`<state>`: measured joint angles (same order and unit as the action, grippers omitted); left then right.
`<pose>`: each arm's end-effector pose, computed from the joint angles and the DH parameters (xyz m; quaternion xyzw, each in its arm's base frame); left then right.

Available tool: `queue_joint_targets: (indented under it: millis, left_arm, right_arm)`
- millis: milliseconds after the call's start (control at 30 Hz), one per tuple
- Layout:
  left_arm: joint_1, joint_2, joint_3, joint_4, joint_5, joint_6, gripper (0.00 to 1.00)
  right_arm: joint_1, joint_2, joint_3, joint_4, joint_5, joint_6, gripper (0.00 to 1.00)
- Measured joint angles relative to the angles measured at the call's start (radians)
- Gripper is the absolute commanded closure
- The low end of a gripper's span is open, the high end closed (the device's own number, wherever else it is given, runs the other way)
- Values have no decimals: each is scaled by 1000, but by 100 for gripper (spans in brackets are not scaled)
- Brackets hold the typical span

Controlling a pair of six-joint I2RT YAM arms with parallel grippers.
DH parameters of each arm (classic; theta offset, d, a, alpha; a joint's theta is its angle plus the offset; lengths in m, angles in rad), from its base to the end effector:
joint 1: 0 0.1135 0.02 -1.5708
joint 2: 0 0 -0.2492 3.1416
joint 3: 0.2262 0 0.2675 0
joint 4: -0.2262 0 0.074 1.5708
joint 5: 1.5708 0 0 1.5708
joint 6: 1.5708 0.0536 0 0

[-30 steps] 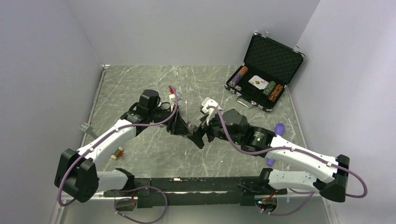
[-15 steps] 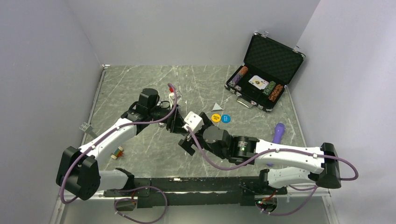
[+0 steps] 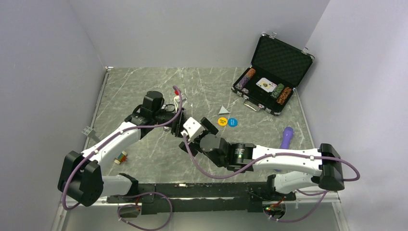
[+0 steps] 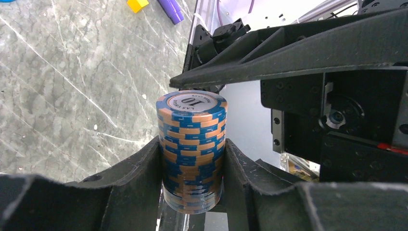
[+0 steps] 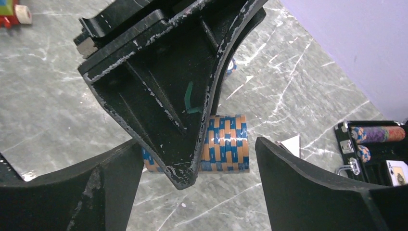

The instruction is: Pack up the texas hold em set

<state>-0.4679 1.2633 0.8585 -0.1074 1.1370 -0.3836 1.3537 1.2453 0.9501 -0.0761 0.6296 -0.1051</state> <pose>0.2386 -0.1751 0.2562 0.3023 0.7153 -0.5990 0.1956 0.0990 0.3023 0.2886 -0.3928 0.7017 0.1063 0.5849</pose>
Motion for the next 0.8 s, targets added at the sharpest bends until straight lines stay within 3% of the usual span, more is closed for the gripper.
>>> queue_joint_targets:
  millis: [200, 233, 300, 367, 400, 467, 533, 667, 800]
  left_arm:
    - [2, 0, -1, 0, -1, 1, 100]
    - [4, 0, -1, -2, -1, 2, 100]
    - [4, 0, -1, -4, -2, 9, 99]
    - [4, 0, 5, -27, -10, 30, 86]
    - [4, 0, 8, -42, -18, 43, 71]
    - [4, -1, 11, -60, -30, 58, 40]
    - [10, -5, 11, -64, -39, 61, 22]
    - [76, -50, 11, -51, -79, 74, 1]
    - [163, -109, 9, -33, -143, 76, 0]
  right_arm:
    - [3, 36, 0, 18, 35, -21, 40]
    - [3, 38, 0, 21, 40, -23, 46]
    - [4, 39, 0, 24, 42, -26, 70]
    - [4, 39, -5, 26, 40, -26, 90]
    - [4, 39, -9, 31, 39, -26, 98]
    - [2, 38, -18, 42, 34, -25, 100]
    - [-5, 37, -24, 56, 23, -23, 100]
    - [-31, 25, -55, 43, -1, -6, 100]
    - [-93, -12, -92, -1, -43, 20, 100]
